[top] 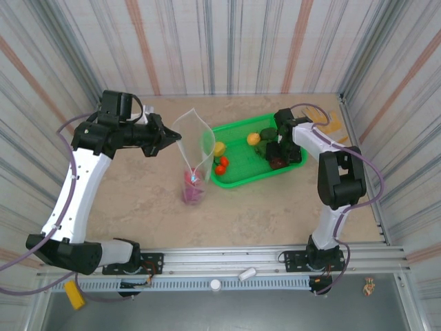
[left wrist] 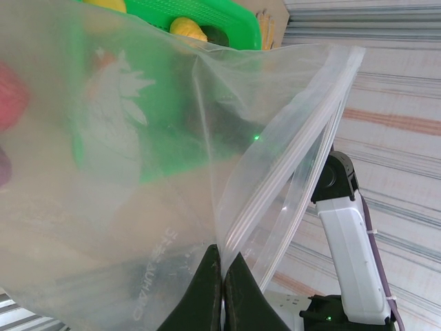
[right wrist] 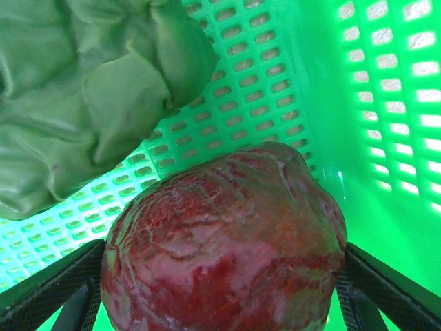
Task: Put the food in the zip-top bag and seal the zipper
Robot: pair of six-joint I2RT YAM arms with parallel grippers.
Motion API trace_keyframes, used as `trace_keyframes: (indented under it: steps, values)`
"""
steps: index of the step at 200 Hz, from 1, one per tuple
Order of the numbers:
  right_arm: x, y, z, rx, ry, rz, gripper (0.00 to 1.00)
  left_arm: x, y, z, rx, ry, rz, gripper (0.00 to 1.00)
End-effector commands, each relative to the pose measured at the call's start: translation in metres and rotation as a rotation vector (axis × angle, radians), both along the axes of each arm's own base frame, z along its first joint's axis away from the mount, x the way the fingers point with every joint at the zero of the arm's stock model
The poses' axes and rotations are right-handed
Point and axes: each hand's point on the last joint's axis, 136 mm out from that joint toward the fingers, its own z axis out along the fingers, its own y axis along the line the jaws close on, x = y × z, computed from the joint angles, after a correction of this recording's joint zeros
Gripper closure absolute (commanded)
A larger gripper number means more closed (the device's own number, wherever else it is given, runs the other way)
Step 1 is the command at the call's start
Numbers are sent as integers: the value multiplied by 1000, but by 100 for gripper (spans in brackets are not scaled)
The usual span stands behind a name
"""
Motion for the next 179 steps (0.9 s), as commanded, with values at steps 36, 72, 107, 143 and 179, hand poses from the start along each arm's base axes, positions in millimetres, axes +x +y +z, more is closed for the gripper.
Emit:
trace_keyframes:
  steps: [36, 72, 107, 143, 179]
  values:
    - [4, 4, 12, 10, -40, -36, 28, -2, 5, 3, -10, -8, 27, 100]
    - [8, 6, 59, 29, -153, -46, 32, -1, 5, 5, -12, -12, 39, 100]
    - [8, 25, 118, 80, -270, -1, 33, 0, 5, 3, -26, 7, 57, 100]
    - [0, 62, 186, 160, -406, 91, 34, 4, 5, 0, -19, 7, 66, 100]
    - [-20, 123, 277, 319, -586, 248, 36, 6, 3, -5, -22, 25, 65, 100]
